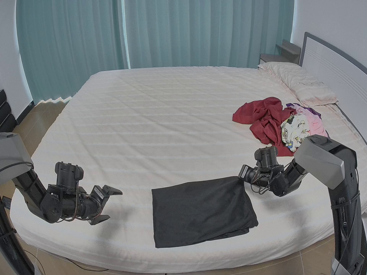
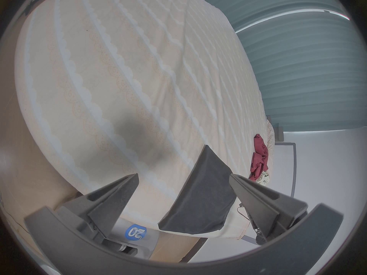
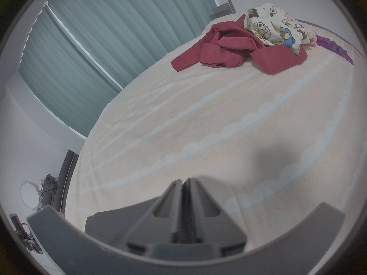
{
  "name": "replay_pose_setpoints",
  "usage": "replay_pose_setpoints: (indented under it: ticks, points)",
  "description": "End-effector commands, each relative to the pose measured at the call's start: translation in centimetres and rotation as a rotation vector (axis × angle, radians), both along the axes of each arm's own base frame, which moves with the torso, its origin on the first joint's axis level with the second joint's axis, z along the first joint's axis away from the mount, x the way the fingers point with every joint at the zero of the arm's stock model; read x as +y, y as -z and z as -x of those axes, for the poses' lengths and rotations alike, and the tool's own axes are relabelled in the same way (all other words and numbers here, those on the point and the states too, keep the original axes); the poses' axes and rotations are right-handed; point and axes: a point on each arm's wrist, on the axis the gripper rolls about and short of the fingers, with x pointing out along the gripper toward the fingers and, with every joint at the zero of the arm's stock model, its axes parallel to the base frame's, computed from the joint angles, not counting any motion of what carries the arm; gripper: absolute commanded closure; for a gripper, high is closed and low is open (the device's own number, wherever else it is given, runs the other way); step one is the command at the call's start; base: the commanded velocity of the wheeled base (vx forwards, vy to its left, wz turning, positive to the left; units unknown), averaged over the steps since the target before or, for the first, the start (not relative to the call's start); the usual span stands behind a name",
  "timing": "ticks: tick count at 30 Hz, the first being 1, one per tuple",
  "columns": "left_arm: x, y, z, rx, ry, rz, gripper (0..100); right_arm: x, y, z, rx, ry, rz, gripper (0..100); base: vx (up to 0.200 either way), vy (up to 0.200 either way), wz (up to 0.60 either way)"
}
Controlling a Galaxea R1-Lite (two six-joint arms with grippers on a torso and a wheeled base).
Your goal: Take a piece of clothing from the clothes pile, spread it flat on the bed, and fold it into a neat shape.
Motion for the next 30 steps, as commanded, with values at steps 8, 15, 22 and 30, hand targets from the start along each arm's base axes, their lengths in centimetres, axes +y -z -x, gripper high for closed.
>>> replay_pose_setpoints:
  ticks: [8, 15, 22, 30]
  points:
    - [0.0, 0.0, 0.0, 0.001, -0.001, -0.001, 0, -1.1, -1.5, 1.6, 0.010, 0.015, -0.004, 0, 0.000, 0.000, 0.00]
    - [0.0, 0.0, -0.1, -0.002, -0.002, 0.001, 0, -2.4, -1.6, 7.9, 0.059, -0.108, -0.048, 0, 0.000, 0.000, 0.00]
    - [0.0, 0.0, 0.0, -0.001, 0.001, 0.000, 0, -3.5, 0.0, 11.0, 0.068, -0.257, 0.021, 0, -0.171, 0.000, 0.00]
    - [0.0, 0.1, 0.0, 0.002, 0.002, -0.002, 0, -3.6, 1.1, 11.9, 0.121, -0.296, -0.005, 0, 0.000, 0.000, 0.00]
